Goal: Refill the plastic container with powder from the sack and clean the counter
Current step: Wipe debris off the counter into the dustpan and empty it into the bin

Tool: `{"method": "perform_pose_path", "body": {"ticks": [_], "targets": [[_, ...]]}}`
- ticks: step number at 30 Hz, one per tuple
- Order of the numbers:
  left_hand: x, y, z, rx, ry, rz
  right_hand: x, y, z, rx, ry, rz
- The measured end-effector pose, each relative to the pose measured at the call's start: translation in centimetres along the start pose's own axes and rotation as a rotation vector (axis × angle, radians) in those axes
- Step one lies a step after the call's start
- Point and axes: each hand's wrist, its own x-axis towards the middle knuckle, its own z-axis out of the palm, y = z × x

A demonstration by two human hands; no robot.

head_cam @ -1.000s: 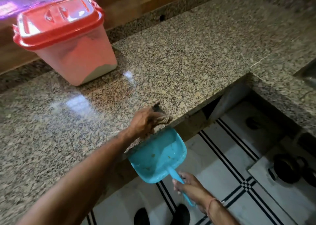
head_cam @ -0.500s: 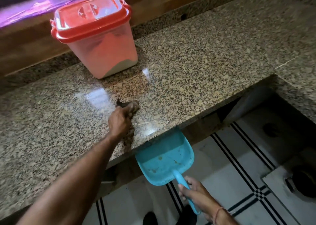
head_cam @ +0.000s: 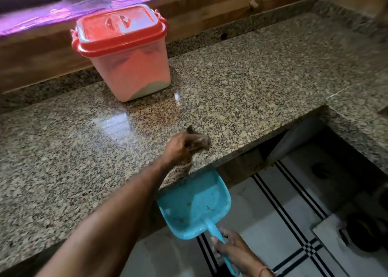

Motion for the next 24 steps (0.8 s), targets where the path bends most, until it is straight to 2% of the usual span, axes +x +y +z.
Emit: {"method": "perform_pose_path", "body": {"ticks": [1,4,9,12,13,19,20,21,23,24], "targets": [[0.6,0.6,0.7,-0.040,-0.035,0.011,-0.1,0.1,0.1,0.006,0.004,-0.003],[0.7,0.7,1.9,0.053,-0.077,-0.001,-0.4,0.2,0.1,0.010,0.045,-0.014],[-3.9,-2.5,1.2,0.125,-0.108,0.076,-1.2,0.9,0.8,0.042,0.129,-0.010],[-7.2,-4.5,-0.3,0.139,-0.136,0.068,-1.6,1.1,1.8,0.026,0.115,-0.024],[-8.6,-4.5,-1.2,0.165,-0.099,0.082,-1.7,1.2,2.3,0.019,0.101,-0.028],[-14.5,-5.4,-4.2,0.050,-0.071,-0.125,-1.8,1.7,6.0,0.051,0.060,-0.029],[-14.3,-4.9,-4.6,-0.041,-0.066,-0.195,-1.7,1.7,6.2,0.056,0.057,-0.034],[-14.4,-4.7,-5.0,-0.229,-0.017,-0.289,-1.8,1.6,6.9,0.051,0.054,-0.042],[-14.1,-5.0,-6.5,-0.535,0.165,-0.512,-1.8,1.6,7.9,0.043,0.052,-0.051],[-14.3,-5.4,-7.1,-0.559,0.217,-0.586,-1.8,1.7,8.3,0.038,0.054,-0.053]]}}
